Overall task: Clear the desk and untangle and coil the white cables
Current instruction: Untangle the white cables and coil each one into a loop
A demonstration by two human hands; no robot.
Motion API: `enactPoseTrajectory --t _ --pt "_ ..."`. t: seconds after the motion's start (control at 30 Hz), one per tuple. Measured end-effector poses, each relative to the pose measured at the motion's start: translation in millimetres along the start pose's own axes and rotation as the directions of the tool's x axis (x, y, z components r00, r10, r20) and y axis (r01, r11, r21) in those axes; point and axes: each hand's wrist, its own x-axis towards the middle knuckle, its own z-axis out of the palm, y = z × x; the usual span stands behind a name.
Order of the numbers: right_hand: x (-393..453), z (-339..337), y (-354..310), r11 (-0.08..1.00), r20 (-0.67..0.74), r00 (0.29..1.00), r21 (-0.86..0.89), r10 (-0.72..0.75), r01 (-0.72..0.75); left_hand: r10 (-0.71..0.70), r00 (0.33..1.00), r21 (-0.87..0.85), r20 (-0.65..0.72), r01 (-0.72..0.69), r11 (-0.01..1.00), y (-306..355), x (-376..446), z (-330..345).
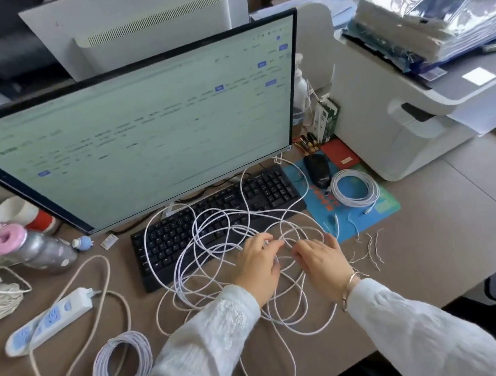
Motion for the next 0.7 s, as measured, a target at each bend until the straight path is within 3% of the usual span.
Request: enactPoseTrajectory --t 0.1,0.2,0.37,0.5,0.6,0.63,0.7 --pt "3 -37 -16 0.984 -0.195 0.977 0.137 -0.087 0.115 0.049 0.997 0.037 -0.056 -0.047 0.998 4 3 -15" --pt "11 -69 -36 0.941 -0.279 0.954 0.278 -0.113 0.193 0.055 0.996 -0.086 -0.063 -0.061 0.994 11 -1 -43" --pt "20 -96 -49 0.868 -0.353 0.933 0.481 0.066 0.121 0.011 0.996 -0.365 -0.083 -0.041 0.930 22 -21 -101" --pt "18 -94 -56 0.866 -0.331 0.930 0.500 0.161 0.028 -0.032 0.981 -0.343 -0.192 -0.037 0.939 13 -40 -126" --pt "11 -100 -73 0.836 -0.422 0.884 0.544 0.201 0.070 -0.002 0.953 0.021 -0.304 0.009 1.000 3 -48 -137" --pt "9 -104 -80 0.834 -0.452 0.871 0.544 0.195 0.095 0.003 0.952 0.021 -0.308 0.004 1.000 0 -50 -140" --pt "7 -110 -91 0.828 -0.485 0.854 0.545 0.187 0.128 -0.008 0.955 -0.219 -0.298 -0.060 0.974 -5 -51 -145"
